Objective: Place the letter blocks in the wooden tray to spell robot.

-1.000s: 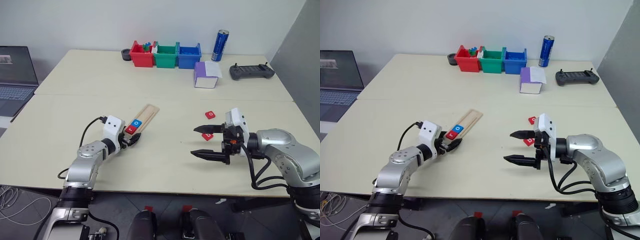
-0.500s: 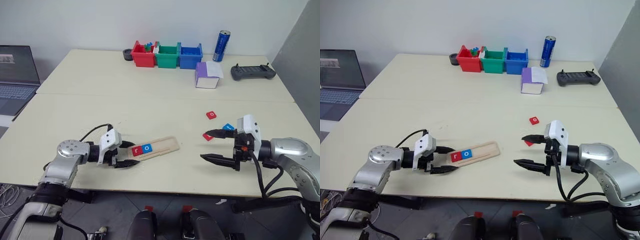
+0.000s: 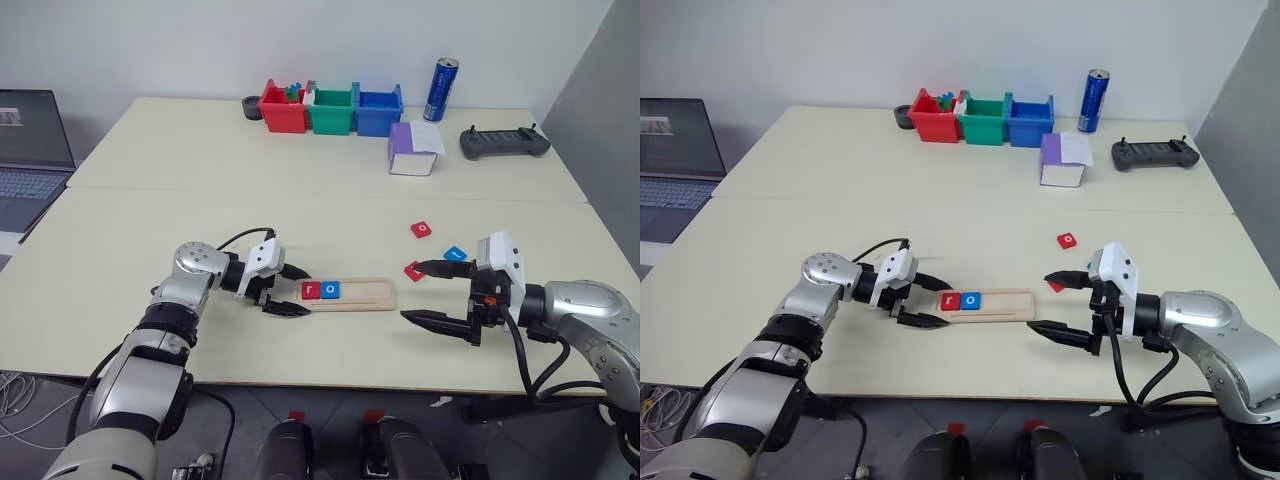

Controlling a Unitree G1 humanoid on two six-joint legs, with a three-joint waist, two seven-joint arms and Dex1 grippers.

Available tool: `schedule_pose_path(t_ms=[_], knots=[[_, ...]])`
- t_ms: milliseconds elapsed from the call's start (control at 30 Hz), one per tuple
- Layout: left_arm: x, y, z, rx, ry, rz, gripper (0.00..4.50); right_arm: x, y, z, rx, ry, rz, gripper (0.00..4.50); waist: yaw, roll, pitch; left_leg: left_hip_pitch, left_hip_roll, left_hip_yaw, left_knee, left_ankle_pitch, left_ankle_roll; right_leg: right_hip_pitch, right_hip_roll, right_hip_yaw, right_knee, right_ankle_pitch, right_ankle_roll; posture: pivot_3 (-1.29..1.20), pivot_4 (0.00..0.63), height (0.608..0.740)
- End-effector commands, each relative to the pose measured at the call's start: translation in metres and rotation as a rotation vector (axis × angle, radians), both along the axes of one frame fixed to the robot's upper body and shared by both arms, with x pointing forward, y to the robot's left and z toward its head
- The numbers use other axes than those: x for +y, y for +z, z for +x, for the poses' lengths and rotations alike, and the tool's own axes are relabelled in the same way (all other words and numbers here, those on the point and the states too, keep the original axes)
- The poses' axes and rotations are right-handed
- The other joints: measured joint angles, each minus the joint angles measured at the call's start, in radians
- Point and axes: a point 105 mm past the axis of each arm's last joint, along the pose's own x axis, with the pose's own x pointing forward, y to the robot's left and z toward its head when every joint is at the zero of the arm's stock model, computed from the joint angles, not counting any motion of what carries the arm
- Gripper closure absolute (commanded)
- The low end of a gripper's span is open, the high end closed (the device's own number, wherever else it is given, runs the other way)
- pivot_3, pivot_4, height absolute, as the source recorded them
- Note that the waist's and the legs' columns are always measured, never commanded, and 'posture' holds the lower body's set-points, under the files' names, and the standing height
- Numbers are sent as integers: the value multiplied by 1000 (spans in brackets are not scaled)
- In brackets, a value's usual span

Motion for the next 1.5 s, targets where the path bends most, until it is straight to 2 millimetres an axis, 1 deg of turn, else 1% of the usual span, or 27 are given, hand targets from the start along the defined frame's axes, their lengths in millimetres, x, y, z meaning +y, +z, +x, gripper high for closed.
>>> schedule_pose_path(t_ms=[33, 300, 633, 867, 933, 967, 1000, 1167, 1200, 1267, 1300, 1367, 1500], knots=[[1, 13, 3, -37, -23, -25, 1102, -1, 11, -3, -48, 7, 1, 0, -2, 0, 0, 0, 0, 0, 0, 0, 0, 0, 0, 0, 0, 0, 0, 0, 150, 740], [8, 13, 7, -73, -10, 39, 1102, -3, 12, -2, -48, 6, -4, 0, -4, 0, 0, 0, 0, 0, 0, 0, 0, 0, 0, 0, 0, 0, 0, 0, 150, 740], [5, 13, 12, -119, 13, 66, 1102, -2, 12, 0, -46, 12, -4, 0, -4, 0, 0, 0, 0, 0, 1, 0, 0, 0, 0, 0, 1, 0, 0, 0, 150, 740], [7, 12, 13, -63, 33, 78, 1102, 0, 11, -1, -43, 16, 1, 0, -5, 0, 0, 0, 0, 0, 1, 0, 0, 0, 0, 0, 1, 0, 0, 0, 150, 740], [6, 14, 14, -61, 44, 74, 364, 0, 12, -1, -43, 17, 2, 0, -5, 0, 0, 0, 0, 0, 1, 0, 0, 0, 0, 0, 1, 0, 0, 0, 150, 740], [6, 15, 15, -55, 50, 73, 135, 0, 12, -1, -43, 16, 3, 0, -5, 0, 0, 0, 0, 0, 1, 0, -1, 0, 0, 0, 1, 0, 0, 0, 150, 740], [5, 16, 15, -50, 44, 67, 48, 0, 12, -1, -43, 16, 3, 0, -5, 0, 0, 1, 0, 0, 1, 1, -1, 0, 0, 0, 1, 0, 0, 0, 150, 740], [4, 28, 12, -51, 18, 7, 48, -2, 12, -1, -43, 12, 0, 0, -5, 0, 0, 1, 0, 0, 2, 1, -1, 1, 0, 0, 2, 0, 0, 0, 150, 740], [3, 33, 14, -62, 32, -26, 48, -2, 12, -1, -42, 11, -1, 0, -5, 0, 0, 1, 0, 0, 2, 1, -1, 1, 0, 0, 2, 0, 0, 0, 150, 740], [2, 59, 17, -86, 59, -226, 48, -4, 12, -2, -41, 7, -3, 0, -6, 0, 0, 1, 0, 0, 2, 2, -3, 1, 0, 1, 2, 0, 0, 0, 150, 740], [2, 67, 17, -88, 65, -284, 48, -4, 12, -2, -41, 6, -3, 0, -6, 0, 0, 1, 0, 0, 2, 2, -3, 0, 0, 0, 2, 0, 0, 0, 150, 740], [6, 67, 16, -74, 66, -242, 48, -5, 12, -2, -41, 5, -3, 0, -6, 0, 0, 1, 0, 0, 2, 2, -4, 1, 0, 1, 2, 0, 0, 0, 150, 740], [11, 77, 10, -74, 59, -280, 48, -5, 12, -2, -41, 3, -3, 0, -10, 0, 0, 1, 0, 0, 2, 3, -4, 1, 0, 1, 2, 0, 0, 0, 150, 740]])
